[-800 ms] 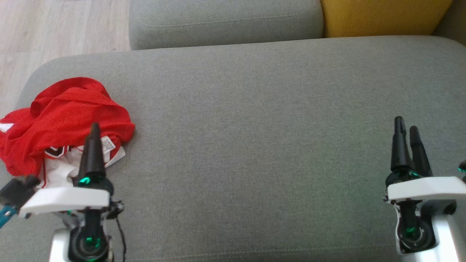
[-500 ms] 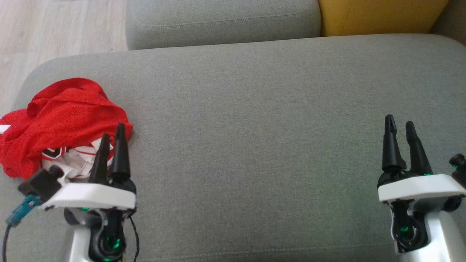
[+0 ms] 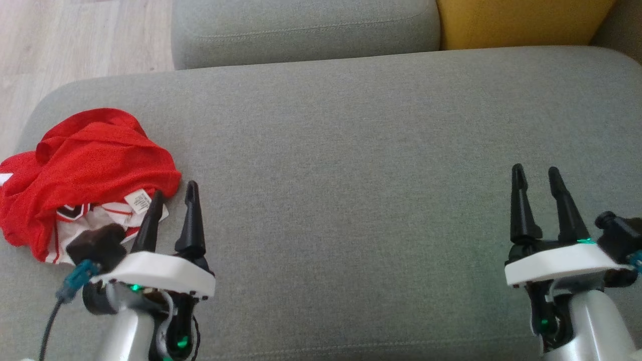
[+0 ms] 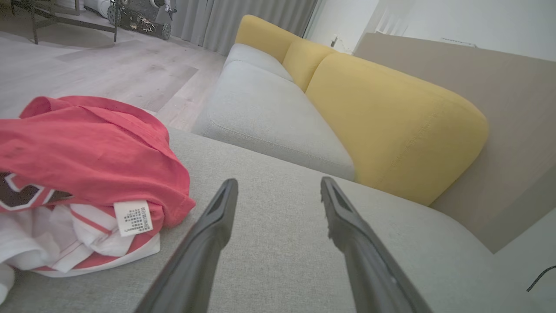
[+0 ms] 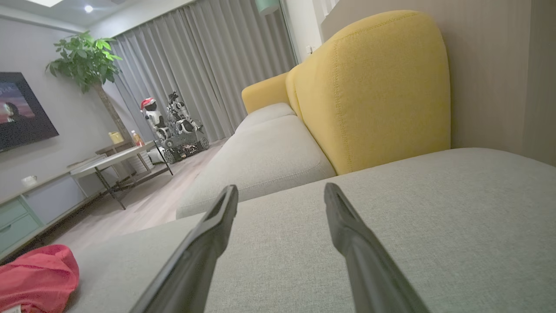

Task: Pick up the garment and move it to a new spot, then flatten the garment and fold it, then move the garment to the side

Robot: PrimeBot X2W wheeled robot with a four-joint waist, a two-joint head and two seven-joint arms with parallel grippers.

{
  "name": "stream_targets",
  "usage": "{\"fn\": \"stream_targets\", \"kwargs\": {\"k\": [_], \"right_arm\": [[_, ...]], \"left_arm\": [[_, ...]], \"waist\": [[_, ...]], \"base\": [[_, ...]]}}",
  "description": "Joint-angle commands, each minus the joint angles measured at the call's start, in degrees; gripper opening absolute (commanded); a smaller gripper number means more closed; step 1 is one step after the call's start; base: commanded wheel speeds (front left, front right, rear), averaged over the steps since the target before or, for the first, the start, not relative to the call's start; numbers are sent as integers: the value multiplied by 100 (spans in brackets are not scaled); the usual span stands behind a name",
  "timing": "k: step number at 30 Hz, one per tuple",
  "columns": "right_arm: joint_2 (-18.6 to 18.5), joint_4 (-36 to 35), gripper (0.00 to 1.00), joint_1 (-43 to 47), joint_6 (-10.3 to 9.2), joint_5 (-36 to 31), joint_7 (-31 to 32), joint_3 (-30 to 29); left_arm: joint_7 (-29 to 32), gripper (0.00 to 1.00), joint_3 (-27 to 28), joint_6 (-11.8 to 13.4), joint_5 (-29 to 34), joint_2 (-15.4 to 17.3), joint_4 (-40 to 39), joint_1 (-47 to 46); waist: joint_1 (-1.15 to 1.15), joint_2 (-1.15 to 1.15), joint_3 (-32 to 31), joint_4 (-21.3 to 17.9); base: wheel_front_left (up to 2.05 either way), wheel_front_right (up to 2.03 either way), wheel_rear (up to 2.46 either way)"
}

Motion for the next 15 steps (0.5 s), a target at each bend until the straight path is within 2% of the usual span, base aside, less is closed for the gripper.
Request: {"fn": "stream_targets", "kwargs": {"k": [1,12,15], "right_arm": [[-55,-161,100,-341,-3,-257,-100,120],[-76,-42,100,-398,-3,-1165,-286,265],[-61,-27,100,-398,-3,-1270,-320,290]], "left_arm": [[-97,100,25,126,218,143,-212,-368],[-282,100,-532,849,866,458,-121,-451],[-315,100,-581,945,942,477,-108,-464]], "waist": [[0,0,0,0],[0,0,-5,16],[0,0,-3,15]], "base": [[0,0,0],[0,0,0],[0,0,0]]}}
